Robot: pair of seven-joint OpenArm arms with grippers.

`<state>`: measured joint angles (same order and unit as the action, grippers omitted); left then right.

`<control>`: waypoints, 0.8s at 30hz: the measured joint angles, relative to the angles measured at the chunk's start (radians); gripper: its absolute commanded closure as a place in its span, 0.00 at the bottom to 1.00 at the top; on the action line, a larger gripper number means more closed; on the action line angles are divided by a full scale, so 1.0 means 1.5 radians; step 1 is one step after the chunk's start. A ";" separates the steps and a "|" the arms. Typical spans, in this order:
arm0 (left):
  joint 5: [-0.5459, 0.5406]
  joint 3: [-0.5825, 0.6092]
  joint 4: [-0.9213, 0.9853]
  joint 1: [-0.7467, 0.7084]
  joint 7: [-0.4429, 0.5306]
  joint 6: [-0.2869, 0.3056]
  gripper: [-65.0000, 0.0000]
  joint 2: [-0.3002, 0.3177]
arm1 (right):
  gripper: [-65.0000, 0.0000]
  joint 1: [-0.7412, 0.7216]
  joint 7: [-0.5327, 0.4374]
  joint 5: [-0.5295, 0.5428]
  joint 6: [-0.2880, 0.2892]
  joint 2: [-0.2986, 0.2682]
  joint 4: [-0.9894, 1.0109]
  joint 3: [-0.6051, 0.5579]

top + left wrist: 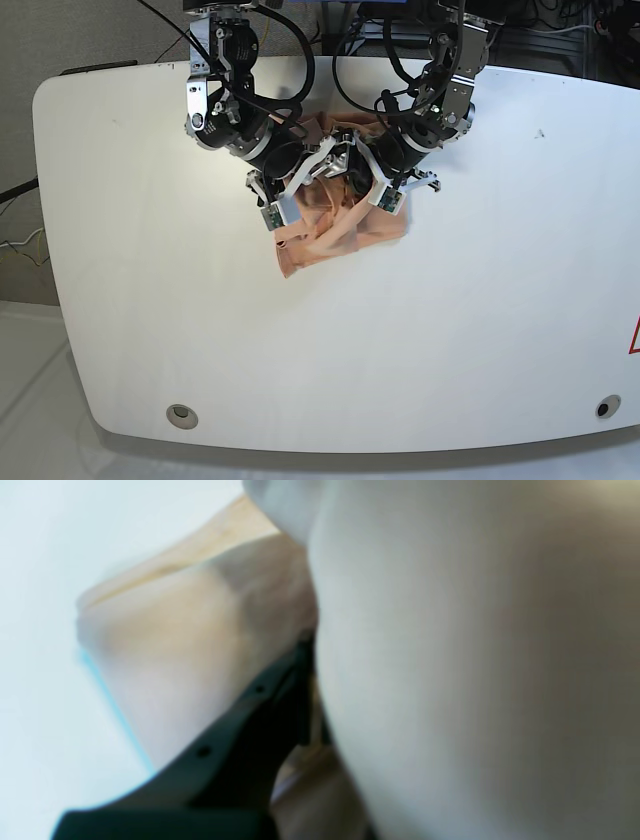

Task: Fold the T-shirt properly
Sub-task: 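Lift the held fabric with the right gripper and fold it over the bundle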

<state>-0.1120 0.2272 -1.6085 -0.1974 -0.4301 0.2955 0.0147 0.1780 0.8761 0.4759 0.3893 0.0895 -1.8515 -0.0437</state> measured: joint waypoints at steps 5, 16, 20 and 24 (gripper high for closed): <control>0.001 -0.028 -0.031 -0.009 -0.008 0.004 0.98 -0.008 | 0.17 -0.003 -0.006 0.016 0.002 0.001 -0.001 0.000; 0.003 -0.097 -0.070 -0.011 -0.029 0.005 0.65 -0.015 | 0.17 -0.005 0.007 0.001 0.002 0.002 -0.003 -0.001; 0.002 -0.130 -0.072 -0.009 -0.027 0.005 0.54 -0.017 | 0.17 0.000 0.009 0.000 0.002 0.001 -0.002 -0.001; 0.000 -0.167 -0.078 -0.011 -0.027 0.005 0.56 -0.019 | 0.17 -0.002 0.007 0.000 0.002 0.001 -0.002 -0.001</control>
<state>-0.1123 -0.0235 -1.7252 -0.2146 -0.4709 0.3027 -0.0132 0.1745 0.8860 0.4759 0.3923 0.0914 -1.8538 -0.0448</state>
